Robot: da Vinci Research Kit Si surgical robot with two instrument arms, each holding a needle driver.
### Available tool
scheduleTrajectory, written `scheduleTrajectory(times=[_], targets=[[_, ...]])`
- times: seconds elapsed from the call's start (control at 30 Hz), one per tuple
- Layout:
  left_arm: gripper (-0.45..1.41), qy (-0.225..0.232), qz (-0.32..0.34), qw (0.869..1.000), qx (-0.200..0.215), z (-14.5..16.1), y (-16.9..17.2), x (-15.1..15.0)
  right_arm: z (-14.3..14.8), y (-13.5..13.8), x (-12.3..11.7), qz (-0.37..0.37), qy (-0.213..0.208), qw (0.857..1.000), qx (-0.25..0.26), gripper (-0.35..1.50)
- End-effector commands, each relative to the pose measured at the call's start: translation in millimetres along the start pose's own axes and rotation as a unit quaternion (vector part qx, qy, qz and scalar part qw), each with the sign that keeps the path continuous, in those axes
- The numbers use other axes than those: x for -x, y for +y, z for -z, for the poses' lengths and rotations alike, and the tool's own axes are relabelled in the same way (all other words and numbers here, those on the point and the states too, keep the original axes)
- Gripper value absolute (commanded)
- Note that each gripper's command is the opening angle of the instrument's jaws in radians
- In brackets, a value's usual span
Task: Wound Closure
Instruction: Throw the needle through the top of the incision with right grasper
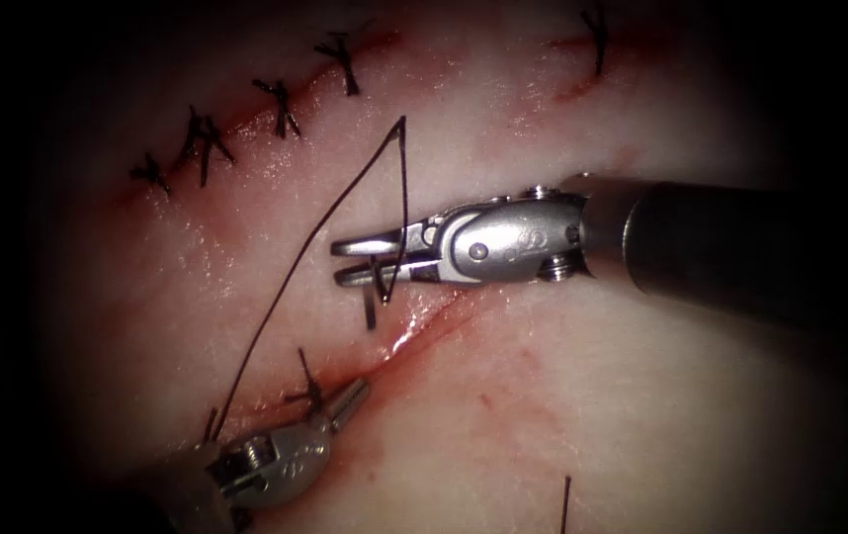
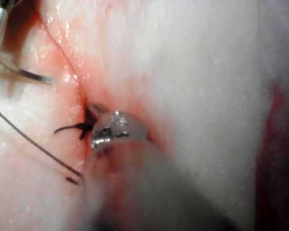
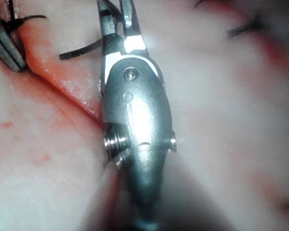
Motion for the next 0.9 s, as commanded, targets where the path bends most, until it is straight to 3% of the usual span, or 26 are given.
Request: scheduleTrajectory(times=[0.03,0.23,0.53,0.9], targets=[[-0.33,0.000,0.000,1.000,0.000,-0.6,0.3,-0.2,-1.2,0.0,0.6,-0.015,0.005,1.000,-0.007,-0.35],[-0.33,-0.002,0.002,1.000,0.001,0.0,0.1,-0.8,-1.9,-0.9,1.4,-0.070,0.015,0.997,-0.028,-0.35],[-0.33,-0.004,0.005,1.000,0.003,0.2,-0.4,-1.4,-1.3,-3.4,3.8,-0.134,-0.052,0.989,-0.045,-0.35],[-0.35,-0.006,0.006,1.000,0.005,0.0,-0.6,-1.7,-1.2,-5.9,4.1,-0.204,-0.076,0.974,-0.069,-0.35]])
